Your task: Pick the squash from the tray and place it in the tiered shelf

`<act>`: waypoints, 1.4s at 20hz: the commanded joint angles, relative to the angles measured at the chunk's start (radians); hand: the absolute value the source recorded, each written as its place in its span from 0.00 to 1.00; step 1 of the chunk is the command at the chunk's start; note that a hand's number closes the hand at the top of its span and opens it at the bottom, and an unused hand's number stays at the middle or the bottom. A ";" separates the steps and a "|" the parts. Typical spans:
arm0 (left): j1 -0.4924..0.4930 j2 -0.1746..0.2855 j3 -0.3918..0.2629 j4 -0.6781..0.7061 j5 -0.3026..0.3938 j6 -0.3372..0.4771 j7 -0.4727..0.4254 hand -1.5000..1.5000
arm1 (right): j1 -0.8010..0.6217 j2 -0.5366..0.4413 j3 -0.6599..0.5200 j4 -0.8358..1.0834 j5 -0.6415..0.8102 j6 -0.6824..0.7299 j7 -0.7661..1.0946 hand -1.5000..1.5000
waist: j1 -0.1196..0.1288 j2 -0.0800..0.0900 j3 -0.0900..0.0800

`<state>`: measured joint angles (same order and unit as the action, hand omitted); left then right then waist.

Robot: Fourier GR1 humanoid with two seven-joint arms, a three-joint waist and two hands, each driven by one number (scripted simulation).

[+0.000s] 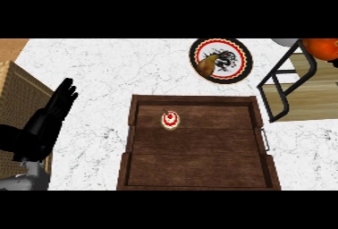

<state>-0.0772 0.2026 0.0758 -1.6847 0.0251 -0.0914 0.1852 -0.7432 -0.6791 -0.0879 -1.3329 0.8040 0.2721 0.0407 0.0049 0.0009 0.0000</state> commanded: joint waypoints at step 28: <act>-0.012 -0.006 0.021 0.017 0.002 -0.018 0.007 0.50 | -0.226 -0.108 -0.282 0.044 0.071 -0.001 0.315 0.00 | 0.000 -0.004 -0.001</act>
<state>-0.0867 0.2001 0.0928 -1.6776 0.0162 -0.1028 0.1924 -0.8777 -0.8024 -0.2999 -1.2646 0.9401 0.2558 0.2963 0.0022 -0.0030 -0.0004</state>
